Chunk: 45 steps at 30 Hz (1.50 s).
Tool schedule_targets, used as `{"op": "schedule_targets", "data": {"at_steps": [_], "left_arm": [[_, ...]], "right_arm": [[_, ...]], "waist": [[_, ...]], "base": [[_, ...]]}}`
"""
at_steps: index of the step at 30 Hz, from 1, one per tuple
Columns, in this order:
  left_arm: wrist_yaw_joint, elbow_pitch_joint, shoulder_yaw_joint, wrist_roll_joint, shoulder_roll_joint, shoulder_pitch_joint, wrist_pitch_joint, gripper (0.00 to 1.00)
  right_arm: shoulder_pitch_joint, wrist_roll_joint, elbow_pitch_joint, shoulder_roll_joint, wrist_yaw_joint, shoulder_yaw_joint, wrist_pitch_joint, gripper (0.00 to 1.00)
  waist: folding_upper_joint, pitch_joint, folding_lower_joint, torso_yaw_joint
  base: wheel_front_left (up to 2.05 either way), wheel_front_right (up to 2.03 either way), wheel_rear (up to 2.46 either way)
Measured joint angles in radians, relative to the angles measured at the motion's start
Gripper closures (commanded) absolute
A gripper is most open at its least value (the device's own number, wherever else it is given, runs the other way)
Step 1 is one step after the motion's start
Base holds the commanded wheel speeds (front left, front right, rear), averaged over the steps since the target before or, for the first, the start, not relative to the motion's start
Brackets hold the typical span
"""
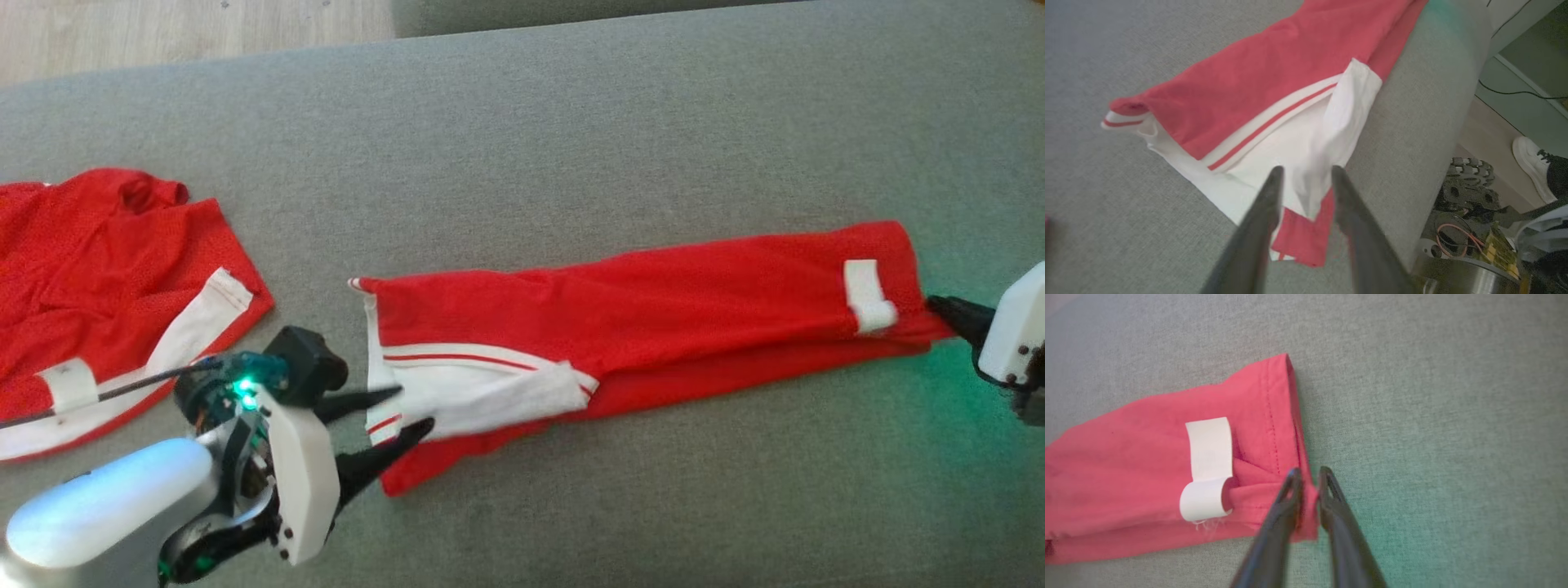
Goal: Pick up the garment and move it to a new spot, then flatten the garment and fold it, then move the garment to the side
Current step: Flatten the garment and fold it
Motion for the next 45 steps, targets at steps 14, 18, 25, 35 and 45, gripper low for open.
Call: {"op": "schedule_targets", "data": {"at_steps": [14, 18, 25, 35, 45], "left_arm": [[0.214, 0.173, 0.319, -0.041, -0.132, 0.083, -0.543, 0.00], [0.257, 0.177, 0.511, -0.026, -0.218, 0.167, -0.560, 0.00], [0.244, 0.150, 0.814, 0.208, -0.405, 0.404, -0.561, 0.00], [0.127, 0.229, 0.981, 0.501, -0.625, 0.578, -0.564, 0.00], [0.033, 0.321, 1.062, 0.631, -0.712, 0.606, -0.564, 0.00]], "right_arm": [[0.033, 0.000, -0.246, 0.133, 0.000, -0.152, -0.300, 0.00], [0.093, -0.094, -0.321, 0.166, 0.000, -0.159, -0.480, 0.00], [0.148, -0.325, -0.364, 0.306, 0.000, -0.172, -0.738, 0.00], [0.260, -0.556, -0.233, 0.462, 0.000, -0.240, -0.865, 0.00], [0.256, -0.631, -0.155, 0.484, 0.000, -0.304, -0.858, 0.00]], "waist": [[0.0000, -0.042, -0.0001, -0.015], [0.0000, -0.055, -0.0001, -0.008], [0.0000, -0.067, -0.0001, 0.001], [0.0000, -0.085, -0.0001, 0.020], [0.0000, -0.079, -0.0001, 0.028]], "base": [[0.00, 0.00, 0.00], [0.00, 0.00, 0.00], [0.00, 0.00, 0.00], [0.00, 0.00, 0.00], [0.00, 0.00, 0.00]]}}
